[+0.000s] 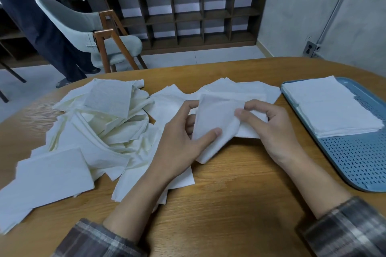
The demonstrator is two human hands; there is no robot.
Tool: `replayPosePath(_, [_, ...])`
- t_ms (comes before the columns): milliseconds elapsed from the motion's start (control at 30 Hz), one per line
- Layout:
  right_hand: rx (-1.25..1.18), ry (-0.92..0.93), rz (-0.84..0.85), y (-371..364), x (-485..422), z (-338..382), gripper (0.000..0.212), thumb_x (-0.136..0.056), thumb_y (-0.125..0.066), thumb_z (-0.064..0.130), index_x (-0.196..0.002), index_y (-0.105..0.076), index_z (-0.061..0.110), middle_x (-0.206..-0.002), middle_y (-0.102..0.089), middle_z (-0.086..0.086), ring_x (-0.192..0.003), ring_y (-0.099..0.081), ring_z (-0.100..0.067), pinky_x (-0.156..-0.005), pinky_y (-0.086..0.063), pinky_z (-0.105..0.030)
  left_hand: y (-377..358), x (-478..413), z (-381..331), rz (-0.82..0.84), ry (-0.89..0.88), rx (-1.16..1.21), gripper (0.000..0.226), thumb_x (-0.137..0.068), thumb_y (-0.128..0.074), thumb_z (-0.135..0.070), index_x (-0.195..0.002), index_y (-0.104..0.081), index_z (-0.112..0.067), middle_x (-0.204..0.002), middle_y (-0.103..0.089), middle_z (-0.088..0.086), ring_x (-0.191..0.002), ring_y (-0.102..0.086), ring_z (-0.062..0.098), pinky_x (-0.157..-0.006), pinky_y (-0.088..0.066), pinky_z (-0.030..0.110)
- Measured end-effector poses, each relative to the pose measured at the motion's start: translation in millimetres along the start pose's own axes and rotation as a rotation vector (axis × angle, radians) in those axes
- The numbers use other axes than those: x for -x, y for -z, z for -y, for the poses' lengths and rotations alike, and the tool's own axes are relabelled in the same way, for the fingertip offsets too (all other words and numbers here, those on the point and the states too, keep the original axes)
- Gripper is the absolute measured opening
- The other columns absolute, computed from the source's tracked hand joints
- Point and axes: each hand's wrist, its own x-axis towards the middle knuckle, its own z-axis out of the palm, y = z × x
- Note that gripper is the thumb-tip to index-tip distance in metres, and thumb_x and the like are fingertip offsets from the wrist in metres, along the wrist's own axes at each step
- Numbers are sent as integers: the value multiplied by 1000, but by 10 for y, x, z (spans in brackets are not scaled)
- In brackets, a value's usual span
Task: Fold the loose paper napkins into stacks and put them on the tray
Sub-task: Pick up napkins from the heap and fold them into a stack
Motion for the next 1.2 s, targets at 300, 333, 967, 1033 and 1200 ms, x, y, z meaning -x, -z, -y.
replayPosePath(300, [-205,-170,126,23,-26,-3,20,-89,-80,21,-106,-80,12,-118,-78,-4,-114,-71,-24,-102,-47,-39,142,-60,4,-227,-13,135,34,-92,-81,-15,-121,-67,-25,-86,-78,-2,-90,-75,13,-74,-56,24])
replayPosePath(333, [-227,-184,168,5,-8,24,24,-90,-77,19,-113,-79,14,-122,-77,-2,-117,-71,-22,-103,-48,-38,152,-63,5,-218,-20,122,34,-91,-82,-15,-120,-68,-26,-87,-79,-1,-92,-76,15,-76,-58,28])
replayPosePath(967, [-91,-215,337,-67,58,136,31,-95,-71,27,-126,-73,27,-123,-77,6,-118,-70,-13,-98,-52,-31,226,-85,33,58,-83,-63,35,-85,-88,-19,-114,-75,-32,-94,-75,-8,-98,-72,12,-80,-58,37])
replayPosePath(1033, [-80,-211,330,-81,58,148,26,-101,-63,23,-125,-73,26,-121,-77,8,-115,-71,-9,-90,-53,-21,202,-77,39,59,-93,-75,35,-85,-88,-18,-115,-75,-32,-96,-74,-13,-101,-70,8,-78,-55,25])
replayPosePath(1200, [-58,-162,257,-99,63,189,29,-107,-57,20,-130,-70,32,-127,-74,10,-120,-68,-9,-97,-53,-26,152,-89,116,-98,-96,-119,26,-90,-83,-21,-112,-75,-33,-94,-71,-12,-79,-64,4,-68,-45,15])
